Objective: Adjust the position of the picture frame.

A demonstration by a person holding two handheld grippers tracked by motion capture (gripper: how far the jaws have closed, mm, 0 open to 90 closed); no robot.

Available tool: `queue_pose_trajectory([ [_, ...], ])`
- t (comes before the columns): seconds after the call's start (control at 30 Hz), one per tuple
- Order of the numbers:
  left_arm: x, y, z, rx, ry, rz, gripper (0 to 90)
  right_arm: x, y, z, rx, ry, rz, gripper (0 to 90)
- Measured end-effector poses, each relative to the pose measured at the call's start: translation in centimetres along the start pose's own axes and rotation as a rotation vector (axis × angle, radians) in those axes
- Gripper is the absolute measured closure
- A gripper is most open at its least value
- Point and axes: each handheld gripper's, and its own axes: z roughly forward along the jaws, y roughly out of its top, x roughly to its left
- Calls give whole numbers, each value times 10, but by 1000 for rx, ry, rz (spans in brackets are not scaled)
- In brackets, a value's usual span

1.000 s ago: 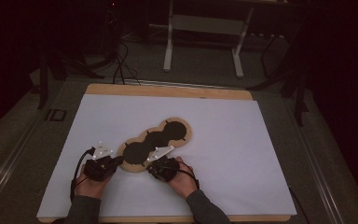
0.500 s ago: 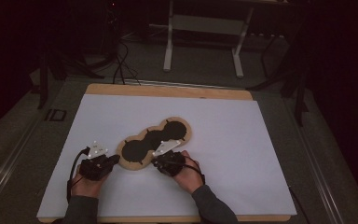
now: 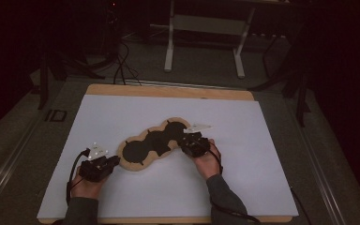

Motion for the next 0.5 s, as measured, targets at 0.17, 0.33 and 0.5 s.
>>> queue_pose_trajectory([
  [0.17, -2, -3, 0, 15, 11, 13, 815, -22, 0, 1, -3, -60, 74, 806],
  [0.33, -3, -6, 0, 30, 9, 4, 775, -39, 1, 9, 14, -122, 145, 741],
  [0.5, -5, -9, 3, 57, 15, 9, 756, -47, 4, 15, 17, -123, 195, 717],
])
